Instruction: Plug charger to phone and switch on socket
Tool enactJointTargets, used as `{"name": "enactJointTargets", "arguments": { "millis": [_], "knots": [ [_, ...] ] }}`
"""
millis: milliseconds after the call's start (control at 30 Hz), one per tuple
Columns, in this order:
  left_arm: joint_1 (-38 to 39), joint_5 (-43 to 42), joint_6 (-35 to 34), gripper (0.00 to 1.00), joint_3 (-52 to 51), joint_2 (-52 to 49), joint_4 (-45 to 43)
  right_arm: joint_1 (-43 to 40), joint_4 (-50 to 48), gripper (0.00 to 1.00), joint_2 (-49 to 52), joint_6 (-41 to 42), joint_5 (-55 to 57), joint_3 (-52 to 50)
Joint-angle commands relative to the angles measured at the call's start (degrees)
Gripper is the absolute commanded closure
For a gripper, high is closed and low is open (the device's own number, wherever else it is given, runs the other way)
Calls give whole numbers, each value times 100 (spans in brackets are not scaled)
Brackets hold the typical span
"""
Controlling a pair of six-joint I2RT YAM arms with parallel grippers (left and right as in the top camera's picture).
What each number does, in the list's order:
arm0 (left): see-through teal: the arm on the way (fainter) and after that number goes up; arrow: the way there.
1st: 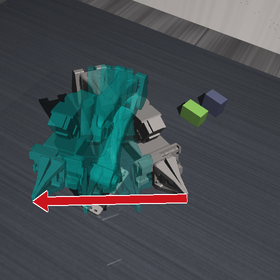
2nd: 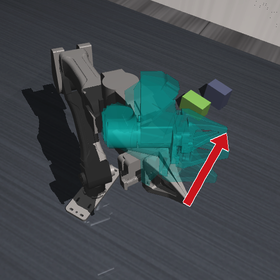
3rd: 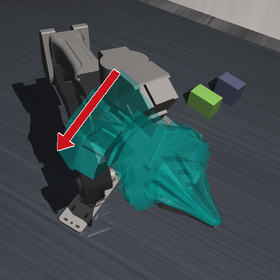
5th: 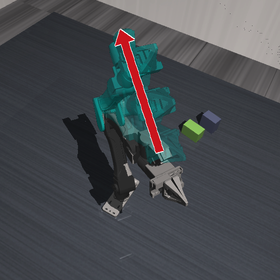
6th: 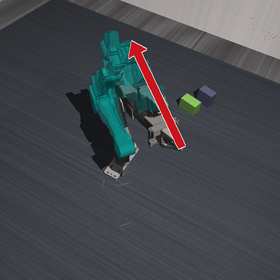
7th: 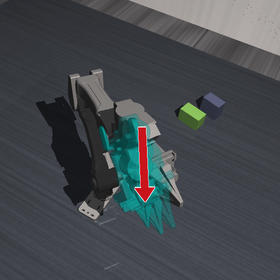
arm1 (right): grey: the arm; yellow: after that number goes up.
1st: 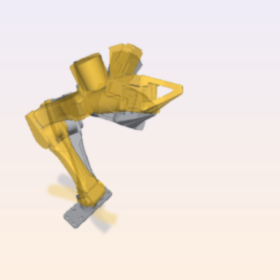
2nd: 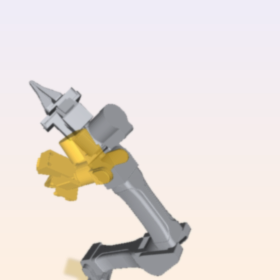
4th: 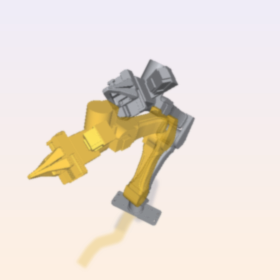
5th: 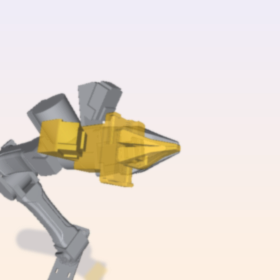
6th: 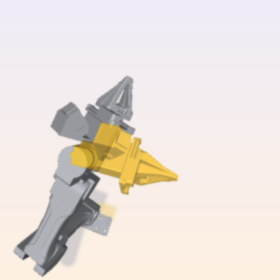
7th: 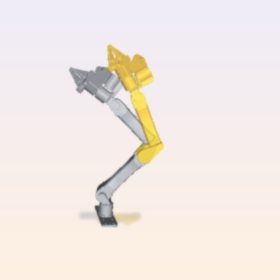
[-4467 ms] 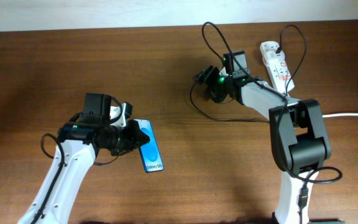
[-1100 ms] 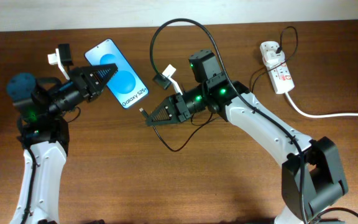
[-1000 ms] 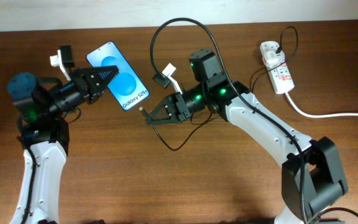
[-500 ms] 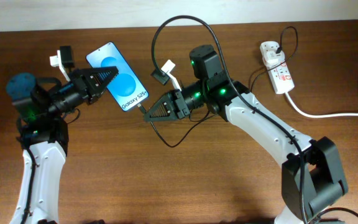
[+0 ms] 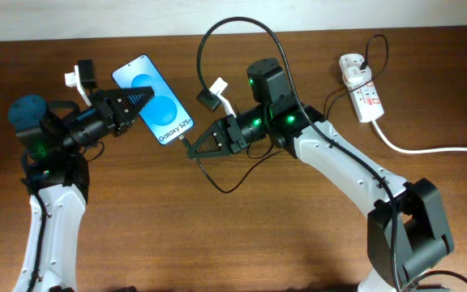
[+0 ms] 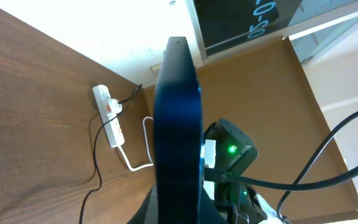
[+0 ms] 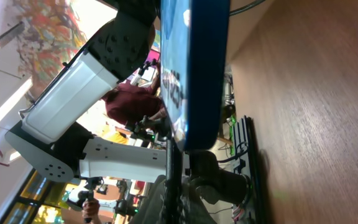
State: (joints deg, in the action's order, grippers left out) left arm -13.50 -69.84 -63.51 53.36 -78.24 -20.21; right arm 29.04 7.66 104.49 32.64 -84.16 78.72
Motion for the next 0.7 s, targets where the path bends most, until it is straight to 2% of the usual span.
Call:
{"name": "enactJointTargets", "arguments": {
  "millis": [0, 667],
  "knots": [
    [9, -223, -9, 100, 90, 57, -33, 20, -39, 96, -7, 87, -2, 59],
    [11, -197, -9, 100, 90, 57, -33, 109, -42, 96, -7, 197, -2, 59]
  ]
}}
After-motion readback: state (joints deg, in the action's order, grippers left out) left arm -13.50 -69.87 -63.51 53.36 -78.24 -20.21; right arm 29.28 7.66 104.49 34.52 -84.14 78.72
